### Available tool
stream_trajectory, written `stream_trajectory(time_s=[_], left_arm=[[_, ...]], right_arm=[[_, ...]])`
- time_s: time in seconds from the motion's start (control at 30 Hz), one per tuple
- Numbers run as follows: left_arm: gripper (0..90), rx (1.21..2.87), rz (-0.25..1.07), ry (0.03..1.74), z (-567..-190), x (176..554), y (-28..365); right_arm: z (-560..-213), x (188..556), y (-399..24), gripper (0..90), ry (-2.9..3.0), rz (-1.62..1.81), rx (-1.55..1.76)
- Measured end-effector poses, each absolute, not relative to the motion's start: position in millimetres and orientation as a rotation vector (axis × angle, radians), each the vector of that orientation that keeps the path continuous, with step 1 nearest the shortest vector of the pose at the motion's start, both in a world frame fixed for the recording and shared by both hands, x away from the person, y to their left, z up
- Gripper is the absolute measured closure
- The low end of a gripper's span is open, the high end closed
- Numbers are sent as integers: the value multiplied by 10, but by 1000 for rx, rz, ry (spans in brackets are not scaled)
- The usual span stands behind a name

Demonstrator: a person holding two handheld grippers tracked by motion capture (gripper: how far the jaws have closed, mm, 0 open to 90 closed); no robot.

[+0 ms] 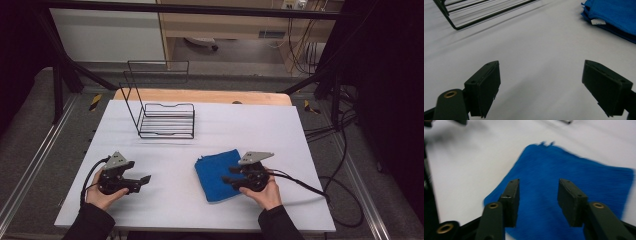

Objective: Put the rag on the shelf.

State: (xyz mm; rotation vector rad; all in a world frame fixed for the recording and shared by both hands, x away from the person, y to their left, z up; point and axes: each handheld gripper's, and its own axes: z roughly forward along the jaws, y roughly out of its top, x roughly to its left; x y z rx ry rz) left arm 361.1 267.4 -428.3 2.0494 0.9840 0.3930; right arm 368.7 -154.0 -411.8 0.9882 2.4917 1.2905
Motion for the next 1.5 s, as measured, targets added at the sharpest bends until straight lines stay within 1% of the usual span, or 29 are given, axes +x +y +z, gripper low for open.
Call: stream_trajectory(time_s=[0.13, 0.27, 0.37, 0.47, 0.57, 0.83, 0.93, 1.0, 1.03, 1.1, 1.17, 1.27, 1.3, 1.5], left_arm=[[155, 2063, 388, 989, -4301, 3622, 2651], [157, 2054, 391, 997, -4298, 3628, 2675], [162, 2054, 388, 1002, -4306, 3631, 2688], [167, 2056, 387, 1002, -4310, 3629, 2687], [173, 2056, 388, 1001, -4304, 3632, 2678], [180, 2057, 383, 1005, -4316, 3636, 2676], [181, 2059, 382, 1000, -4318, 3631, 2674], [181, 2060, 382, 1000, -4319, 3633, 2673], [182, 2060, 381, 1001, -4320, 3634, 2672], [183, 2062, 381, 999, -4320, 3629, 2670], [183, 2062, 381, 997, -4318, 3626, 2671], [184, 2061, 381, 998, -4320, 3627, 2675], [184, 2061, 381, 998, -4320, 3627, 2675], [185, 2057, 379, 1003, -4323, 3627, 2688]], right_arm=[[-4138, 3947, -1639, 556, 2381, 1184, 1056], [-4252, 4266, -1630, 653, 2309, 1118, 1155], [-4355, 4422, -1594, 693, 2319, 1085, 1184], [-4458, 4479, -1569, 776, 2341, 1025, 1192], [-4473, 4469, -1562, 895, 2341, 1026, 1194], [-4348, 4431, -1663, 900, 2281, 1030, 1212], [-4352, 4408, -1710, 899, 2276, 1080, 1197], [-4369, 4386, -1681, 775, 2306, 1153, 1177], [-4383, 4376, -1651, 740, 2322, 1181, 1190], [-4422, 4365, -1587, 708, 2365, 1178, 1177], [-4475, 4370, -1534, 736, 2394, 1136, 1163], [-4510, 4371, -1516, 866, 2386, 1133, 1157], [-4506, 4369, -1518, 892, 2385, 1132, 1158], [-4434, 4347, -1556, 900, 2350, 1132, 1189]])
